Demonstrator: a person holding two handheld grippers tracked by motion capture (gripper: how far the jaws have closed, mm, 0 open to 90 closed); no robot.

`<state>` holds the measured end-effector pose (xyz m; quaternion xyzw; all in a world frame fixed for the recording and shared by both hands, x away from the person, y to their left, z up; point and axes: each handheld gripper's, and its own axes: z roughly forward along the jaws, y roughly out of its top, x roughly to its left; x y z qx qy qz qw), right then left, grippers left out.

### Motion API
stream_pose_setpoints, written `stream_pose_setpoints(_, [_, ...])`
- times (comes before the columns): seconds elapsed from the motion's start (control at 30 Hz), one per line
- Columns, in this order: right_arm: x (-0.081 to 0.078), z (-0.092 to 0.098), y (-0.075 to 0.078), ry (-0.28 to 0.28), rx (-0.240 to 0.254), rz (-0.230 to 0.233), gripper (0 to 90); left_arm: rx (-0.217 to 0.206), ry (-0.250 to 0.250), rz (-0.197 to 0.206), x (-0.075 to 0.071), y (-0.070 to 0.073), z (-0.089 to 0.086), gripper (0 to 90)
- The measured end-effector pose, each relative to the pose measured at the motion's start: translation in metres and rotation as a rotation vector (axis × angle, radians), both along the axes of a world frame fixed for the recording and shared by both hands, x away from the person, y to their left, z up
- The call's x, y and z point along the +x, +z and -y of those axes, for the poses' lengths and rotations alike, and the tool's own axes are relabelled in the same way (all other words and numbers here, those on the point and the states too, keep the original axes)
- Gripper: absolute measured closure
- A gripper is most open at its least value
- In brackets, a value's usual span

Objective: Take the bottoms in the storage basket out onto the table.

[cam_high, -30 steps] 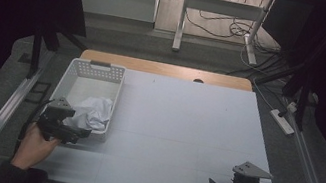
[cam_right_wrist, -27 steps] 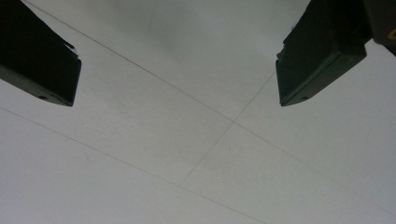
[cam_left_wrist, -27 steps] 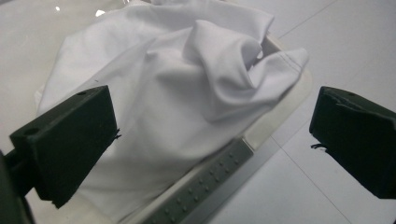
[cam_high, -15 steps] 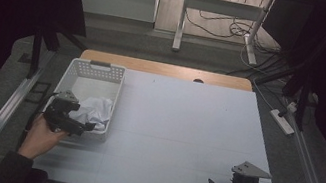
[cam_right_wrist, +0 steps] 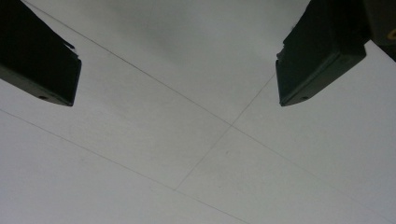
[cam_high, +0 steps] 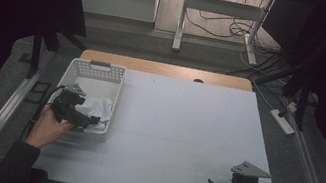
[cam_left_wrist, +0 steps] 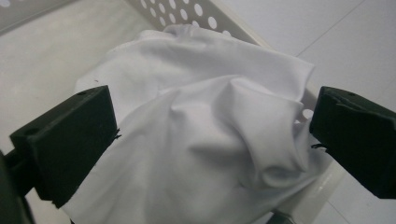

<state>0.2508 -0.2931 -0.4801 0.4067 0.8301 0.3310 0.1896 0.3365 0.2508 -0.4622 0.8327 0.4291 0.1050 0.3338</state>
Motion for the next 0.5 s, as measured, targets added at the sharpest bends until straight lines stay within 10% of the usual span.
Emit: stream_pose_setpoints(0.5, [0.000, -0.001, 0.000, 0.006, -0.007, -0.006, 0.3, 0.027, -0.050, -0.019, 0.018, -0.001, -0.001, 0.0])
